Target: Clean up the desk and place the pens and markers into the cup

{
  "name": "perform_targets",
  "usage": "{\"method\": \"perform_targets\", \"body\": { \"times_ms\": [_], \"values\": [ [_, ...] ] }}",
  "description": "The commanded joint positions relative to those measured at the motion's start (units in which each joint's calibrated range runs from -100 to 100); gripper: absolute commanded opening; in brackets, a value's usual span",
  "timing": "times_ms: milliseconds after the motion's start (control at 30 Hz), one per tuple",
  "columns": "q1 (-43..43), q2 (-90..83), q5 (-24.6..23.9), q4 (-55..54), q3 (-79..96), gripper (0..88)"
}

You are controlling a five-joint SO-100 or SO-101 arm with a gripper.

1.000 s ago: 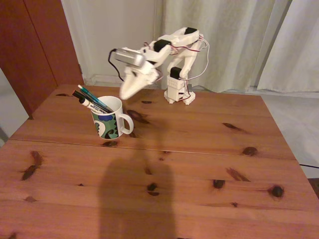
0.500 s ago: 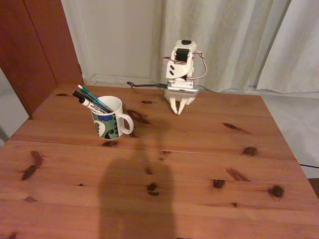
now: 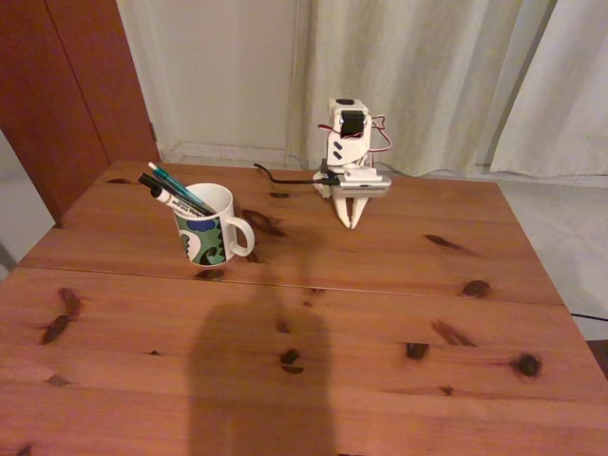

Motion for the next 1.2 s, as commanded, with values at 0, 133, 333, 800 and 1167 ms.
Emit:
{"method": "perform_targets", "body": {
  "times_ms": [0,133,333,800,1167],
  "values": [
    [-0.79,-0.68,-0.1,1.21,0.28,0.8],
    [-1.36,-0.76,-0.04,1.3,0.28,0.8],
    [-0.63,-0.76,0.64,1.47,0.19,0.8],
    [-1.2,-0.68,1.21,1.47,0.28,0.8],
    [-1.2,-0.59,1.21,1.47,0.28,0.8]
  ]
}}
